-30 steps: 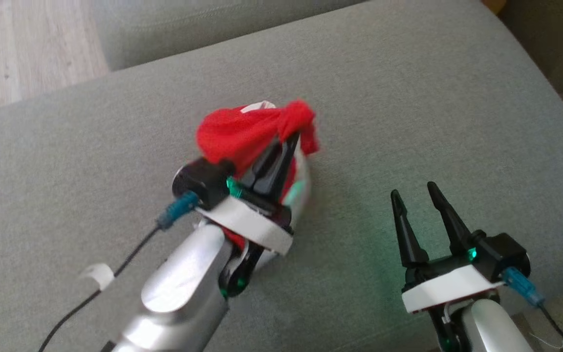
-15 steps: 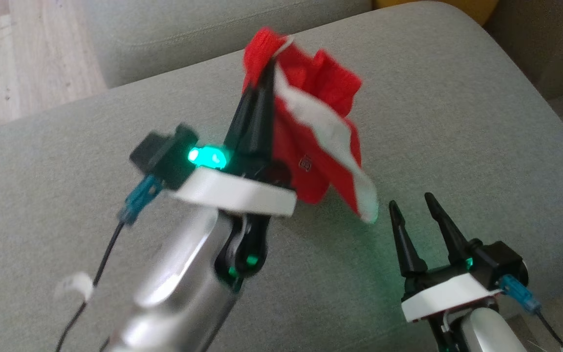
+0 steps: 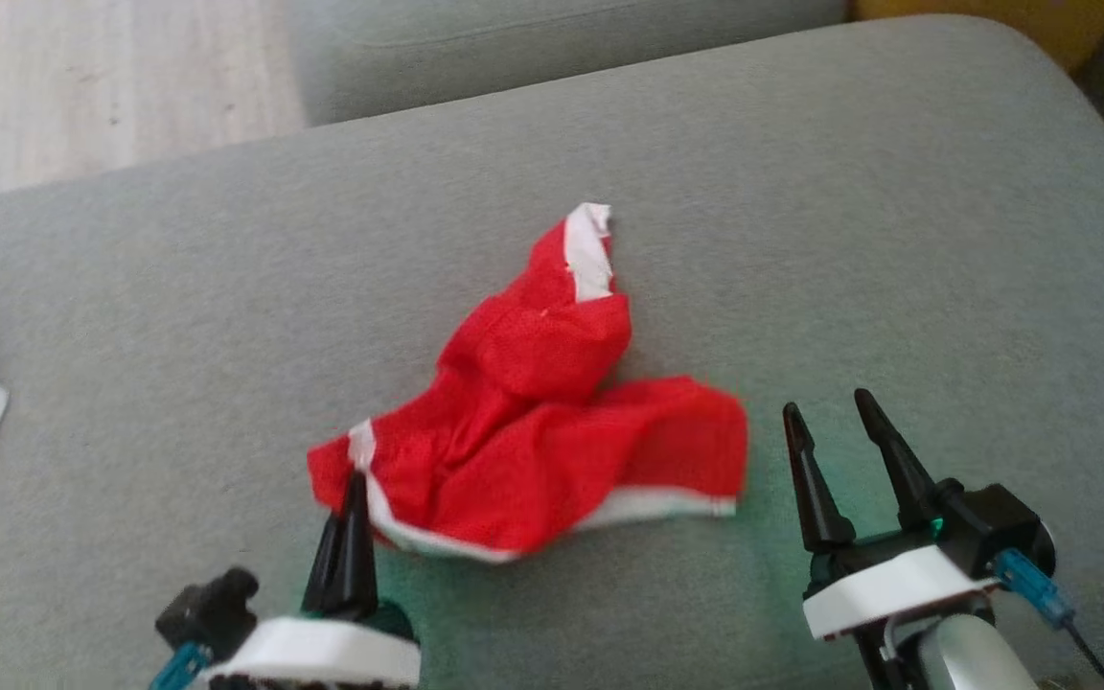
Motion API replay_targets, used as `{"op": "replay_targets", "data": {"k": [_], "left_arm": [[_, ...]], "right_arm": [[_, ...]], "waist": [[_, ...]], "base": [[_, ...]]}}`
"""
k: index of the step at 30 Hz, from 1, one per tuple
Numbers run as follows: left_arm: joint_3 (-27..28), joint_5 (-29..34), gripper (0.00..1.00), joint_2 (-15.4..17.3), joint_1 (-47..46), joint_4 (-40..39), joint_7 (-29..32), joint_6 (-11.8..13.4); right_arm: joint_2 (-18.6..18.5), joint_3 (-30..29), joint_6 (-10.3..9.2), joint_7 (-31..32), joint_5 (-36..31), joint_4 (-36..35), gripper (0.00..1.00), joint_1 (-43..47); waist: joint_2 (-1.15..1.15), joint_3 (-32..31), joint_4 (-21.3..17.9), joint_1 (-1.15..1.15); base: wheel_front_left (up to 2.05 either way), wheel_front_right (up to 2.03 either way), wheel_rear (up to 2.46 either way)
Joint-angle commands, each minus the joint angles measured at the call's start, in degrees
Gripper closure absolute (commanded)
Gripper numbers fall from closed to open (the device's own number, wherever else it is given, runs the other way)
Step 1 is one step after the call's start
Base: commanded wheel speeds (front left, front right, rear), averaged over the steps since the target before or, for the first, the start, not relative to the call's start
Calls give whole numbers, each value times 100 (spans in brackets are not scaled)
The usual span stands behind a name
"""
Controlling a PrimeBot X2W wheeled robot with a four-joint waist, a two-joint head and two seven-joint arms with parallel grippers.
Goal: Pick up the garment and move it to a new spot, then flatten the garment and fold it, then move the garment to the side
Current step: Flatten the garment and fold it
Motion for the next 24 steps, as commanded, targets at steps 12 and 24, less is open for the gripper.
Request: {"op": "replay_targets", "data": {"k": [12, 24], "left_arm": [[201, 145, 0, 252, 255, 790, -52, -387], [339, 687, 0, 1138, 66, -230, 236, -453]], "right_arm": [[-20, 94, 39, -63, -163, -62, 0, -45], [-20, 170, 39, -63, -91, -100, 0, -23]], "waist": [[0, -169, 581, 0], [0, -133, 471, 0]], "base": [[0, 0, 0], [0, 0, 0]]}}
